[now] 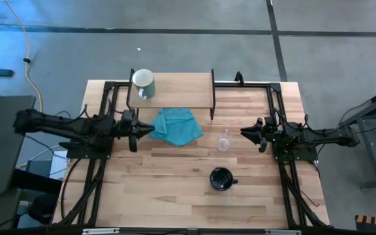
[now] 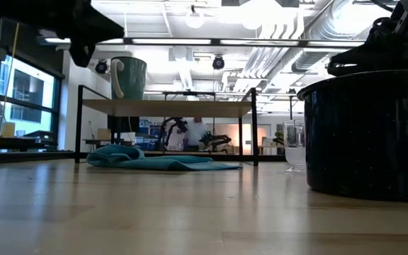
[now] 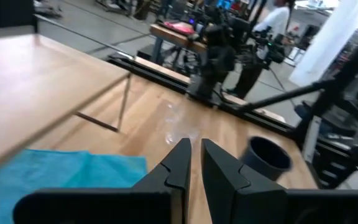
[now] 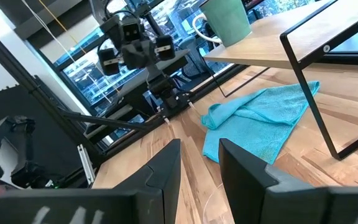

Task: Stack small to large cups/mugs on shelf
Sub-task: Put the blue mug on the shelf

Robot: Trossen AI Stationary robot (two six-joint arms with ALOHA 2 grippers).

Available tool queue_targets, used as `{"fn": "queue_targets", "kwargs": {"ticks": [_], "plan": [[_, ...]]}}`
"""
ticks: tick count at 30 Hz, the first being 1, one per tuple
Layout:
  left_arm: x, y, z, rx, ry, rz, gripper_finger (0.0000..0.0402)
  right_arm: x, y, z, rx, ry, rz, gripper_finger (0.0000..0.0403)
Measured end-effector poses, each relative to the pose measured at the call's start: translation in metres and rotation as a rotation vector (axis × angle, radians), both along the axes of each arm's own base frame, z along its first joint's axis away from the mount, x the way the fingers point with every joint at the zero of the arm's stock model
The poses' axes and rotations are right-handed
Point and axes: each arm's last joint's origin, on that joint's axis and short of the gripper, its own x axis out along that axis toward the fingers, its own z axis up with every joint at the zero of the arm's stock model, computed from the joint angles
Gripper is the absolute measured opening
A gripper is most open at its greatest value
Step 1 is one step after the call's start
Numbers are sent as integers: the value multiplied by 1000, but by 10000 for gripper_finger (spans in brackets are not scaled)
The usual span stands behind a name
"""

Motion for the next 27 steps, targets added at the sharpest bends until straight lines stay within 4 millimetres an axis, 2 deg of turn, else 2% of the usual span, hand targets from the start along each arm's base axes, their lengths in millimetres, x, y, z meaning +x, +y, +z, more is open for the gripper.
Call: {"fn": "queue_targets", "kwargs": {"ticks": [10,15,27], "plan": [[-3,-29,-8,-38,63,-60,26,0,0,0,0,0,1,101],[-6,-39,-11,0,102,-85,26,0,0,0,0,0,2,101],[-25,-35,-18,31,212,-121,26,0,0,0,30,-4,3,101]]}}
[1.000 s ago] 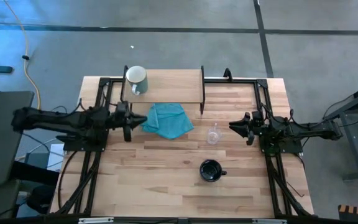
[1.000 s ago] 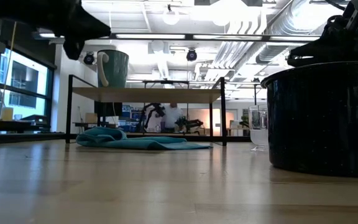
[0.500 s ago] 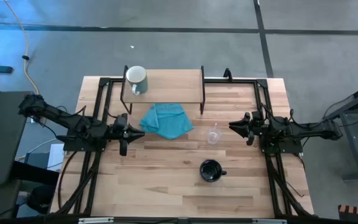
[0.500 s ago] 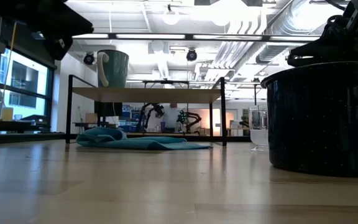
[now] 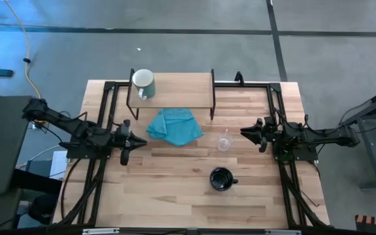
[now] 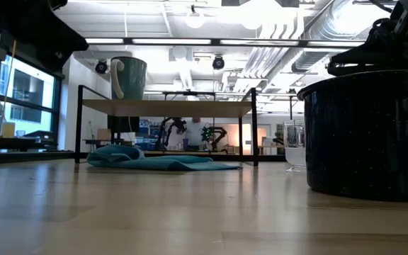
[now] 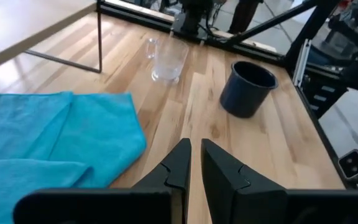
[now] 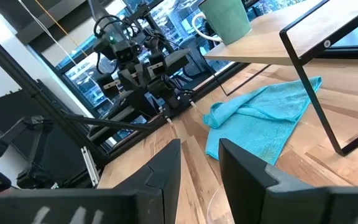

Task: Stack small to large cups/mugs on shelf
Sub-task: Put the blue mug on the shelf

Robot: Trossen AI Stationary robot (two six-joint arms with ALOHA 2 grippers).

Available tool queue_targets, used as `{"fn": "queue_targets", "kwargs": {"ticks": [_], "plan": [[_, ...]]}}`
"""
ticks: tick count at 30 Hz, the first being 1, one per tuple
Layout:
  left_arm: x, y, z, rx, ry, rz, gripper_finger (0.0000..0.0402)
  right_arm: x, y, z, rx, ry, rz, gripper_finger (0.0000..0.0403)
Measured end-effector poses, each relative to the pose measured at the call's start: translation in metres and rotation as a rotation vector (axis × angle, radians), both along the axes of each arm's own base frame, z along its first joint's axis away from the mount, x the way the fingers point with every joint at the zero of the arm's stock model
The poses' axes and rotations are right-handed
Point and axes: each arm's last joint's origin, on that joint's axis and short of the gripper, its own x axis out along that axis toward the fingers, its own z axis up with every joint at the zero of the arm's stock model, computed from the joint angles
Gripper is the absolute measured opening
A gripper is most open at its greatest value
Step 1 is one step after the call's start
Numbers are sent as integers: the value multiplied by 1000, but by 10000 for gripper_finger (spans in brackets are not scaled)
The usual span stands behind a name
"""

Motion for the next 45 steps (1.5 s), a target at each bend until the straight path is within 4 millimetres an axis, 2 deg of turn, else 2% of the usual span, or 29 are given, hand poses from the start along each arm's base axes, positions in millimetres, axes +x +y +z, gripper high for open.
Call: {"fn": "queue_targets", "kwargs": {"ticks": [5,11,15,23,32,37,41,45], "plan": [[-8,3,-3,15,40,23,26,0,0,0,0,0,0,101],[-14,4,-35,-104,29,43,26,0,0,0,23,-3,0,101],[-12,3,-41,-124,-50,32,26,0,0,0,26,-3,0,101],[-14,3,-59,-137,9,29,26,0,0,0,45,-6,0,101],[-10,1,-50,-187,-90,-14,26,0,0,0,44,-6,2,101],[-10,1,-49,-195,-106,-14,26,0,3,-1,47,1,96,101],[-9,1,-45,-339,-163,29,26,0,5,-2,110,10,156,101],[-7,0,-34,-271,-260,-42,26,0,5,1,118,-17,159,101]]}}
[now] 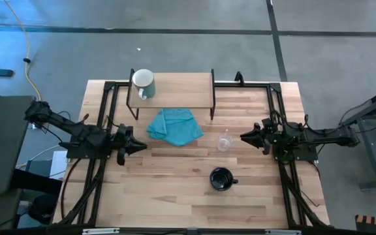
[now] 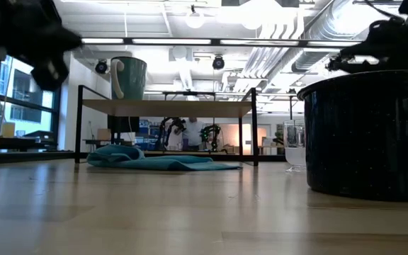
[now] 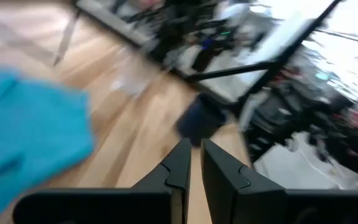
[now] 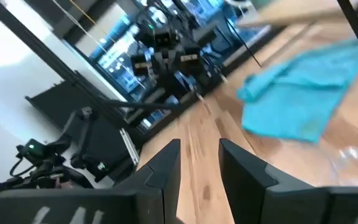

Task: Stack small to large cups/mugs on shelf
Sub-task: Put the blue mug on the shelf

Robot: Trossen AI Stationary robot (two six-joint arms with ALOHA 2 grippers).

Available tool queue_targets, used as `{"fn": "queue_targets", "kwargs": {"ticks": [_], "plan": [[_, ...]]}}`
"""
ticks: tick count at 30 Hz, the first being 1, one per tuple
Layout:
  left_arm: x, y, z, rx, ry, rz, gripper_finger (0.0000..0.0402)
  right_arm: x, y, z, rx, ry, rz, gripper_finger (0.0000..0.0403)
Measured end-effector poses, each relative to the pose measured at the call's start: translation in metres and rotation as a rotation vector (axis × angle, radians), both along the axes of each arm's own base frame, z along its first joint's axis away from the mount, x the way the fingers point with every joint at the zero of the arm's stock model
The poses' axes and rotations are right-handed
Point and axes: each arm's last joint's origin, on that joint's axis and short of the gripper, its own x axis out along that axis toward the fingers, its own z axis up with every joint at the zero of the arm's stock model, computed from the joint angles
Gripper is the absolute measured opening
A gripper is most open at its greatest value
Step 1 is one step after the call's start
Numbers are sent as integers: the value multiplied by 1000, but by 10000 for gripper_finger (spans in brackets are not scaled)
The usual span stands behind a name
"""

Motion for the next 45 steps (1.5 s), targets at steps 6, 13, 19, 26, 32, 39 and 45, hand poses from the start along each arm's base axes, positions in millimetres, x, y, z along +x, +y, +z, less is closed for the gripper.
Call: {"fn": "queue_targets", "kwargs": {"ticks": [6,13,19,26,32,39,45], "plan": [[1,-3,12,155,-116,-108,26,0,1,8,-139,-88,39,101],[1,-3,12,123,-118,-110,26,3,5,2,-112,-20,144,101],[1,-3,12,102,-112,-108,26,9,14,3,-143,37,228,101],[1,-3,12,84,-113,-106,26,21,27,13,-211,130,312,101],[1,-3,12,79,-113,-91,26,36,36,19,-239,258,355,101],[1,-2,11,80,-108,-80,26,57,44,33,-251,427,379,101],[1,-2,9,86,-87,-80,26,80,51,46,-258,580,403,101]]}}
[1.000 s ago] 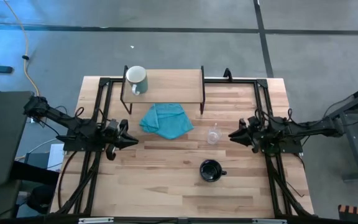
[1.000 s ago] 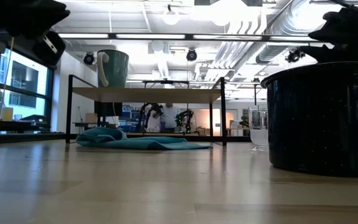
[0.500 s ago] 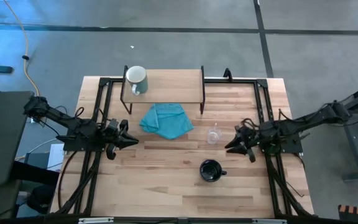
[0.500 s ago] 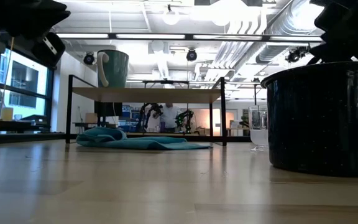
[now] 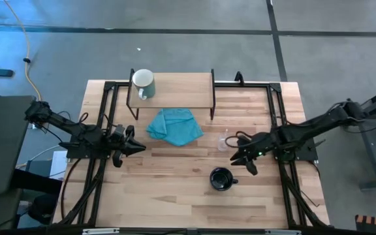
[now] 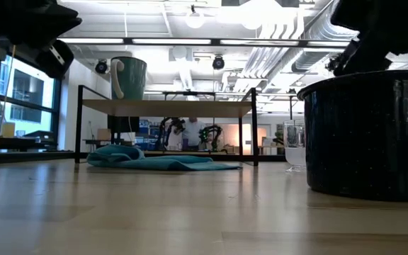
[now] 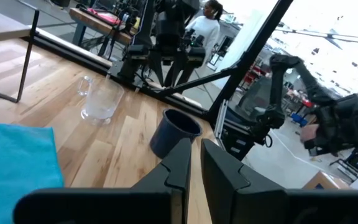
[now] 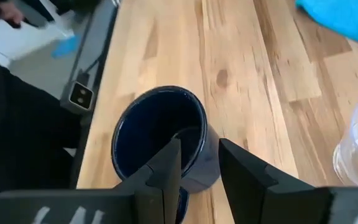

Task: Stack small to large cups/mugs on shelf
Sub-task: Put the blue mug on the shelf

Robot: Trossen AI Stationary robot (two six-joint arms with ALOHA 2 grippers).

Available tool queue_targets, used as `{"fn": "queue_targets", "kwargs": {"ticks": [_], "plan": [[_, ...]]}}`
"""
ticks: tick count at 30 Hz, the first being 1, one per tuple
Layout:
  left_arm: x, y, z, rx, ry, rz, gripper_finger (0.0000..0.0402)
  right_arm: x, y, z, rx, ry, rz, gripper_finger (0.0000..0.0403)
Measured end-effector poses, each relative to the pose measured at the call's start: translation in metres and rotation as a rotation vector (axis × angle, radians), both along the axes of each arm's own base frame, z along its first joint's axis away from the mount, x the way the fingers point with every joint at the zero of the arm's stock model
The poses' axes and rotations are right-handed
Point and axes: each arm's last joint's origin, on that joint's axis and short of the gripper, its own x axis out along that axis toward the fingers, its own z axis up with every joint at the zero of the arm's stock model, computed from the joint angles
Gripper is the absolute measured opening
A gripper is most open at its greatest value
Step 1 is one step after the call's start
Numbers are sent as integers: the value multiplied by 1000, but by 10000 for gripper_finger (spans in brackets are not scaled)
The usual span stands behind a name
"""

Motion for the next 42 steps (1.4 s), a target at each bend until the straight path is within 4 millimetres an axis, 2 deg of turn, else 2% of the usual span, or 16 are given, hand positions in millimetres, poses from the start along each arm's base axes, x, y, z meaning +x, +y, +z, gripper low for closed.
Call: {"fn": "queue_targets", "kwargs": {"ticks": [6,11,17,33,42], "plan": [[0,0,-4,-7,38,1,26,16,9,12,49,79,42,101],[0,0,-6,-2,58,-4,26,11,21,17,35,213,96,101],[0,0,-6,-1,64,-8,26,5,33,18,87,267,84,101],[0,0,-7,-2,70,-8,26,0,42,18,429,451,-306,101],[-1,0,-8,3,84,-9,26,3,44,21,566,455,-420,101]]}}
